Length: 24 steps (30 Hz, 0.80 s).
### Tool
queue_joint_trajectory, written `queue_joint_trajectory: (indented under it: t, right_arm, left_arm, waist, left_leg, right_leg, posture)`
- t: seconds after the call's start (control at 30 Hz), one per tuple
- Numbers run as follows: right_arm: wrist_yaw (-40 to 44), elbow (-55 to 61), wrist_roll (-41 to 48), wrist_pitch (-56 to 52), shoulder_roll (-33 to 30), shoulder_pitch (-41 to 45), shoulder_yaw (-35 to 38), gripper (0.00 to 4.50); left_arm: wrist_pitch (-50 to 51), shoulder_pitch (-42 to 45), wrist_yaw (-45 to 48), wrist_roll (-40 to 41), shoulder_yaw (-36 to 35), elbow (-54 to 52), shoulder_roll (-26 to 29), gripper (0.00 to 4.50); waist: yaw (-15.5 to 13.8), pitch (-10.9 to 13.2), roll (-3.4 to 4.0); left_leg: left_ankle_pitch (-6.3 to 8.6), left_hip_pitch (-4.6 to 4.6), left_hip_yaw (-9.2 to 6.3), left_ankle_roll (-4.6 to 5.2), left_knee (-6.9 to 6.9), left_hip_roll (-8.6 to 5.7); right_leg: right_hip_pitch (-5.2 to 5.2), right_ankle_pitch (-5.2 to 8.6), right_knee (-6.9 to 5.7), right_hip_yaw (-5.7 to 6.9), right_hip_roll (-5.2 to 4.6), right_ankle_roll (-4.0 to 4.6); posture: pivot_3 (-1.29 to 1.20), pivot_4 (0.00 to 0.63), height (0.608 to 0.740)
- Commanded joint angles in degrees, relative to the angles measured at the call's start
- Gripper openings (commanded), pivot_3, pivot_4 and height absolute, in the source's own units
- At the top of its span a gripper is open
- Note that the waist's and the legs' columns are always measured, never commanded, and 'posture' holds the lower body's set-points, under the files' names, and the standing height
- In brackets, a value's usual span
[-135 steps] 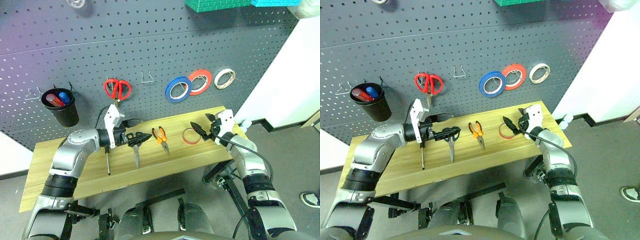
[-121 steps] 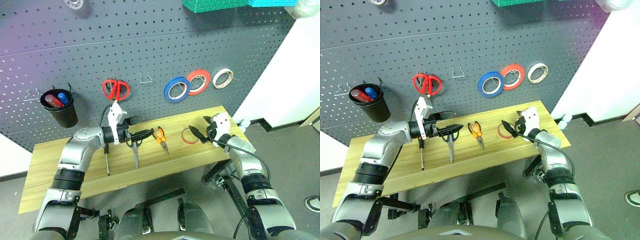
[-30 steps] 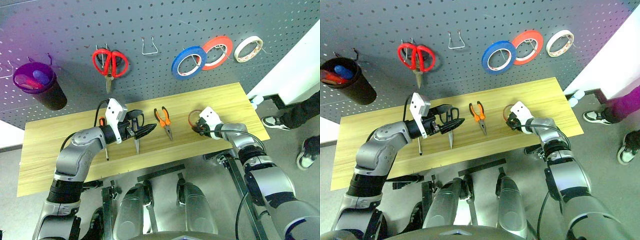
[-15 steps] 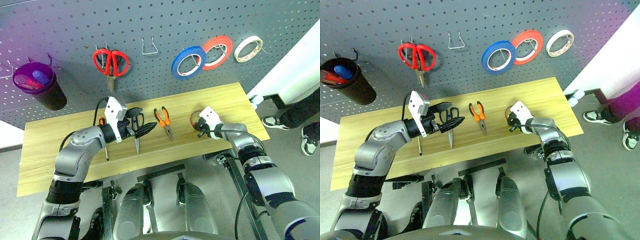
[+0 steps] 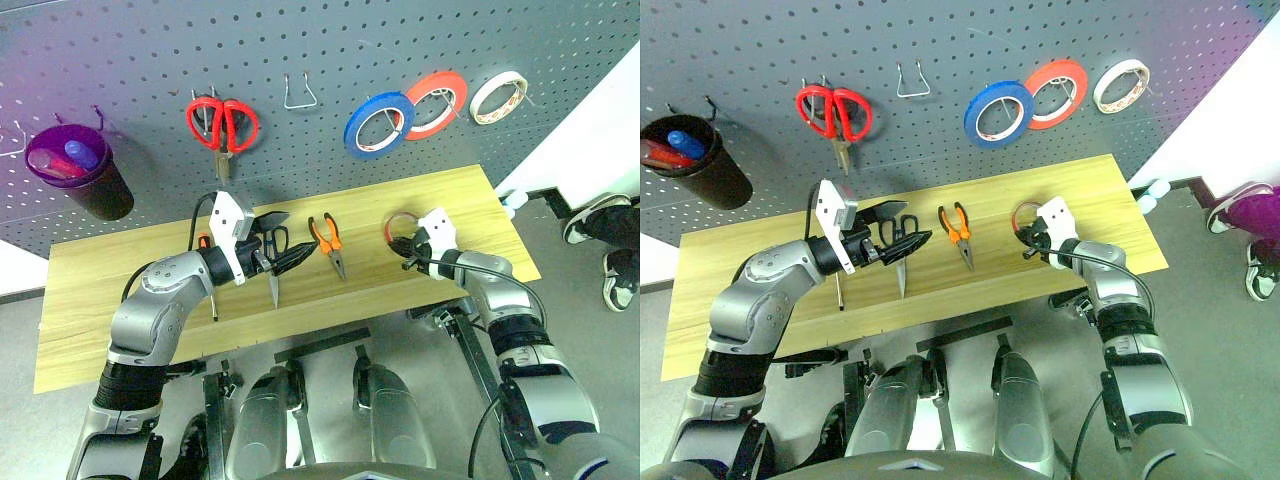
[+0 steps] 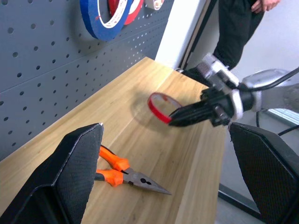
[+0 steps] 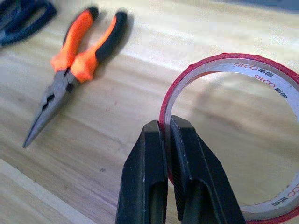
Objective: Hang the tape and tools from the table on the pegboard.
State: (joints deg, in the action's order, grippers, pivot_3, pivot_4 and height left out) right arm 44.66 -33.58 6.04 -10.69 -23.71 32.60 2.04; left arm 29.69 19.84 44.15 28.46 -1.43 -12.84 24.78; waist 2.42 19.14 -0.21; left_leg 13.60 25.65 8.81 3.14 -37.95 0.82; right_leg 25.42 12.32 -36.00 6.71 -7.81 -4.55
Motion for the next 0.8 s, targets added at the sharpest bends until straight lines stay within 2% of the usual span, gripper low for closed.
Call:
queue_joint_trajectory:
  t: [0.03,0.43,0.8]
  right_arm:
    - [0.46,6.13,4.11,-0.96,-0.48,-2.97,3.07,0.07]
    - [-3.38,11.9,11.72,3.75,0.93,-6.23,10.68,0.07]
    - [-5.68,16.54,13.61,13.39,1.03,-8.61,13.77,0.07]
  left_arm:
    - [-1.32,1.19,0.58,1.46,-1.17,-1.12,0.03,4.5]
    - [-2.91,4.72,1.55,1.13,-0.33,1.82,-1.32,4.5]
    - [1.86,4.41,0.82,7.72,-2.44,-3.45,-0.73,4.5]
  waist:
    - [-0.04,-0.04,0.0]
    - [0.18,-0.39,-0.05]
    - [0.36,-1.24,-0.07]
  left_leg:
    - [0.0,0.01,0.0,0.0,0.0,0.0]
    - [-0.03,0.03,0.11,0.05,-0.02,0.0]
    - [-0.09,0.03,0.15,0.16,-0.08,0.0]
  right_leg:
    - [0.0,0.0,0.0,0.0,0.01,0.0]
    - [-0.01,-0.07,0.01,0.06,0.12,-0.11]
    - [-0.03,-0.12,-0.01,0.06,0.14,-0.18]
  posture:
    - [-0.08,0.239,0.723]
    - [-0.11,0.199,0.723]
    - [-0.13,0.186,0.723]
